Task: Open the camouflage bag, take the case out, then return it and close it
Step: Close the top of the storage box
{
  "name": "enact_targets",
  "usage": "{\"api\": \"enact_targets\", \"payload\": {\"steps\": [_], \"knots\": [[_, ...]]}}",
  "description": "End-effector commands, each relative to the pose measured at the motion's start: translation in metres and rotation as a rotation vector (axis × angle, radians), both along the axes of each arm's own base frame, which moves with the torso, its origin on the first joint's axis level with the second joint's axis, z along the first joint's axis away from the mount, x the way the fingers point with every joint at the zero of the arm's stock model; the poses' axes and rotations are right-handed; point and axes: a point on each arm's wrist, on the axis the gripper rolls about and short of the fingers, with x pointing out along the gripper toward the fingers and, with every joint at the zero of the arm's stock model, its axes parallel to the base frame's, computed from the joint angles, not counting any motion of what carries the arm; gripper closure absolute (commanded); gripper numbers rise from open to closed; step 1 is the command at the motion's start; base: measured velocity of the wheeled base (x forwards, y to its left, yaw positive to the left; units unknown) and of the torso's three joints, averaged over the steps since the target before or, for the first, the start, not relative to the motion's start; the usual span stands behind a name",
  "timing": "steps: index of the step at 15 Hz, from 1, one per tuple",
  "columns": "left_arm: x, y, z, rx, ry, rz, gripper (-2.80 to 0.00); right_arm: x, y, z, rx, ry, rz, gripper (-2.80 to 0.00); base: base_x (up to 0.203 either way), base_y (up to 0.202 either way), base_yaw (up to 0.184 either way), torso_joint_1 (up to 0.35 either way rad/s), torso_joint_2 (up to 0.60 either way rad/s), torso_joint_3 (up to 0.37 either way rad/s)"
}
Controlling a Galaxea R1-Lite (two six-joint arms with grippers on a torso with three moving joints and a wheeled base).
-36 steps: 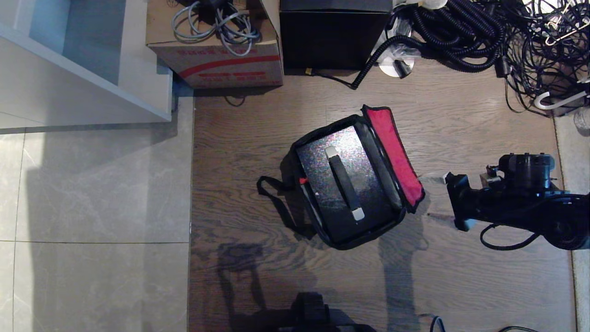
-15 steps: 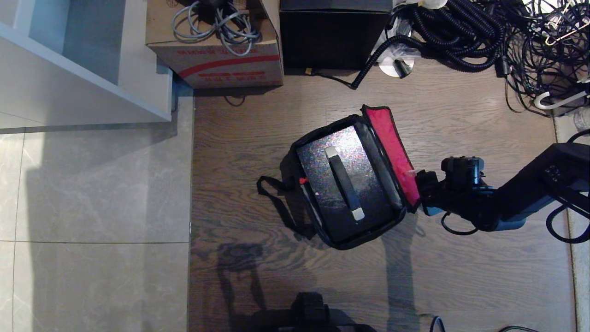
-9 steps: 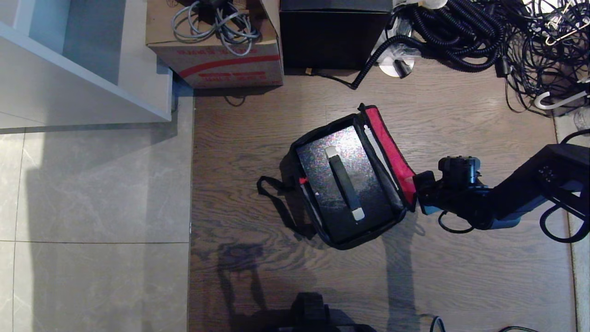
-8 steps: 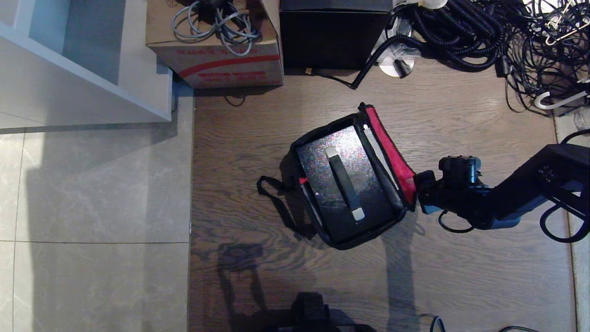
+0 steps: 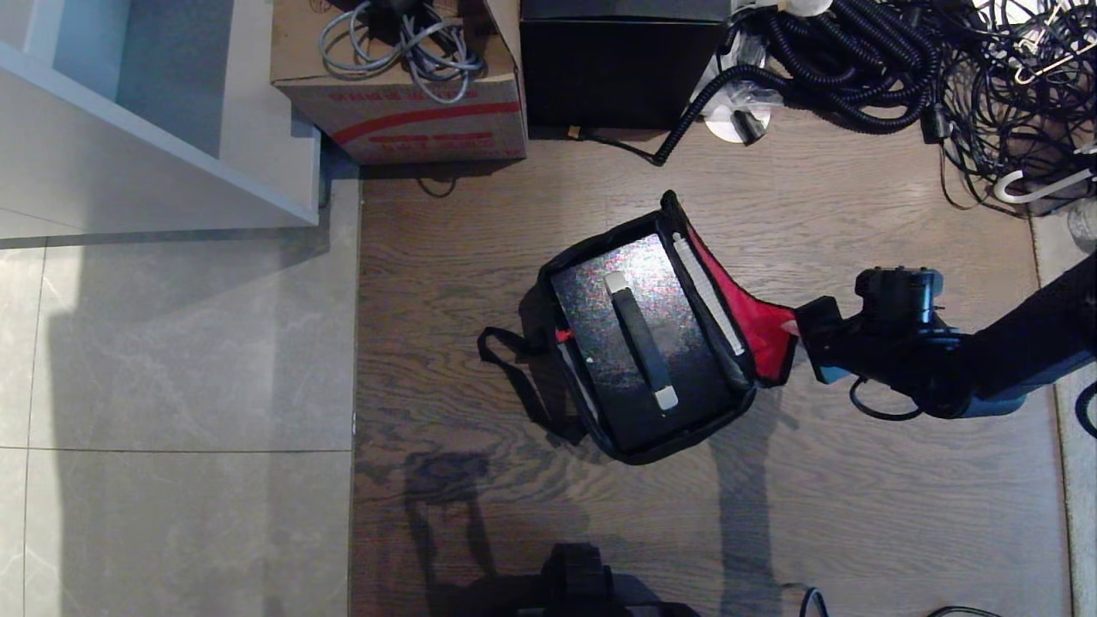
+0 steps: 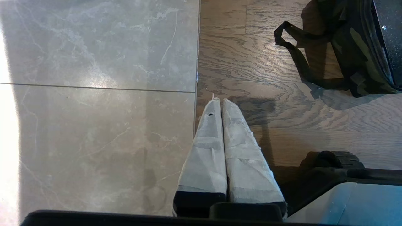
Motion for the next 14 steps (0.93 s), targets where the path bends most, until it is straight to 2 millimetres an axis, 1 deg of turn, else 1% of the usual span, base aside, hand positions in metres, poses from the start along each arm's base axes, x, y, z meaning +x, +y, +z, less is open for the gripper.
{"api": "enact_targets", "payload": {"steps": [1,2,4,5,7,8,10,12,14], "knots": [[0.0,0.0,0.0,0.0,-0.002,0.0,0.0,-0.028,0.003,0.034,-0.111,-0.075,0.059,0.0,0.0,0.0,0.0,0.0,0.0,0.0],[0.0,0.0,0.0,0.0,-0.002,0.0,0.0,-0.038,0.009,0.037,-0.198,-0.083,0.112,0.0,0.0,0.0,0.0,0.0,0.0,0.0],[0.0,0.0,0.0,0.0,-0.002,0.0,0.0,-0.064,0.034,0.038,-0.377,-0.102,0.254,0.0,0.0,0.0,0.0,0.0,0.0,0.0],[0.0,0.0,0.0,0.0,-0.002,0.0,0.0,-0.074,0.047,0.043,-0.437,-0.15,0.311,0.0,0.0,0.0,0.0,0.0,0.0,0.0],[0.0,0.0,0.0,0.0,-0.002,0.0,0.0,-0.086,0.066,0.057,-0.526,-0.25,0.378,0.0,0.0,0.0,0.0,0.0,0.0,0.0],[0.0,0.0,0.0,0.0,-0.002,0.0,0.0,-0.092,0.069,0.061,-0.585,-0.284,0.404,0.0,0.0,0.0,0.0,0.0,0.0,0.0],[0.0,0.0,0.0,0.0,-0.002,0.0,0.0,-0.097,0.076,0.064,-0.675,-0.339,0.438,0.0,0.0,0.0,0.0,0.0,0.0,0.0],[0.0,0.0,0.0,0.0,-0.002,0.0,0.0,-0.104,0.082,0.063,-0.724,-0.357,0.471,0.0,0.0,0.0,0.0,0.0,0.0,0.0],[0.0,0.0,0.0,0.0,-0.002,0.0,0.0,-0.118,0.085,0.058,-0.779,-0.36,0.512,0.0,0.0,0.0,0.0,0.0,0.0,0.0]]}}
